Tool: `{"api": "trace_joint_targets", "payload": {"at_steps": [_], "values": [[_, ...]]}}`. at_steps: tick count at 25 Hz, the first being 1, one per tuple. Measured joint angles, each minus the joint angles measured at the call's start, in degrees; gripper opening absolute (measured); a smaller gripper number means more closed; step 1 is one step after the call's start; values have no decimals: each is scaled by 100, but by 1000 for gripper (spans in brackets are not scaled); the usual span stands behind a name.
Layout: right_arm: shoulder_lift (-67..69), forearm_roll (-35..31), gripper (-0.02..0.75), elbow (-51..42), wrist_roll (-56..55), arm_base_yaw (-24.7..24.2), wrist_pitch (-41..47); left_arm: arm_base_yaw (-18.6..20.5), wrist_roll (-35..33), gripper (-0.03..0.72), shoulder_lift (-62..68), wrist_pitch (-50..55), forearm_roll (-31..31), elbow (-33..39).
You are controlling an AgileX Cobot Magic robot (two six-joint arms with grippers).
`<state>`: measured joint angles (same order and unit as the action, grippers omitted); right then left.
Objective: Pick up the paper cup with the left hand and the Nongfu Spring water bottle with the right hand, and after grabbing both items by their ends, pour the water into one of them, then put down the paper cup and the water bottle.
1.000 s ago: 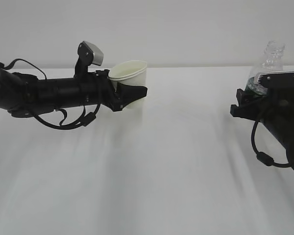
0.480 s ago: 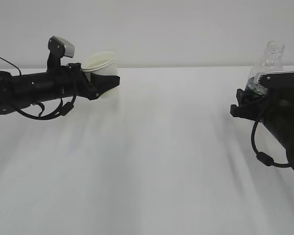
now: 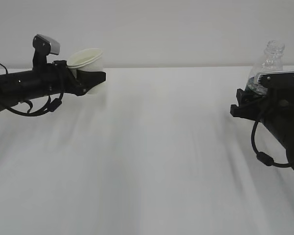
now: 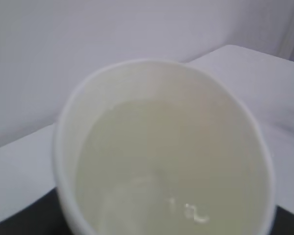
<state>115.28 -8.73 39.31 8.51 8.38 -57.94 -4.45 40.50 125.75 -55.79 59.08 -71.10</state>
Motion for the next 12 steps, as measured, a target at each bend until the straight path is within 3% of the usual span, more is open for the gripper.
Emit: {"api": "trace_joint_targets", "payload": {"at_steps": [12], "values": [[0,0,501,0,0,0,0,674,-22,433,0,13,-16,0]]}}
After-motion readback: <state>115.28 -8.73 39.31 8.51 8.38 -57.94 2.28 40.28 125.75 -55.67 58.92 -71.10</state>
